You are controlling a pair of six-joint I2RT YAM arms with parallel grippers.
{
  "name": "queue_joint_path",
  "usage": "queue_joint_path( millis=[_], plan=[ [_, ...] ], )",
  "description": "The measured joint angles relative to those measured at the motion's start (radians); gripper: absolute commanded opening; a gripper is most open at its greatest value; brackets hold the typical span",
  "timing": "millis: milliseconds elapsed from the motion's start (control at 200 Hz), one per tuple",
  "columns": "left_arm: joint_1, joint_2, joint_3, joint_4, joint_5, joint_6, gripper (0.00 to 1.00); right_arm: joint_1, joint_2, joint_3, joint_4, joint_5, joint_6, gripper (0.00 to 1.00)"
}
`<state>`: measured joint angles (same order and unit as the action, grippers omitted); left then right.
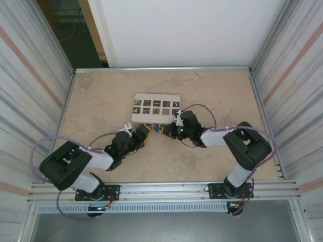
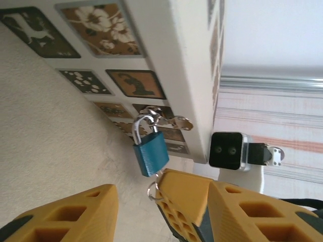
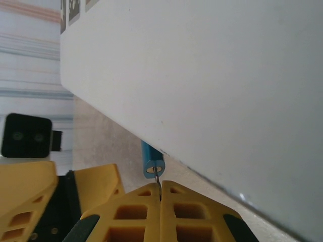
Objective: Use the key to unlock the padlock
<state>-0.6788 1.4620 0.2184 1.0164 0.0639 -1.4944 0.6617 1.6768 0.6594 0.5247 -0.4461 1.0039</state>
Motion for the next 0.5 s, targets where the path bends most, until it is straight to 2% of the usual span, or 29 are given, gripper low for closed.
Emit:
queue_joint_path(
  millis=[501],
  plan=[
    [-0.024, 0.213, 0.006, 0.23, -0.036, -0.064, 0.44, 0.014, 0.006, 0.016, 0.005, 0.008, 0.062, 0.0]
  ],
)
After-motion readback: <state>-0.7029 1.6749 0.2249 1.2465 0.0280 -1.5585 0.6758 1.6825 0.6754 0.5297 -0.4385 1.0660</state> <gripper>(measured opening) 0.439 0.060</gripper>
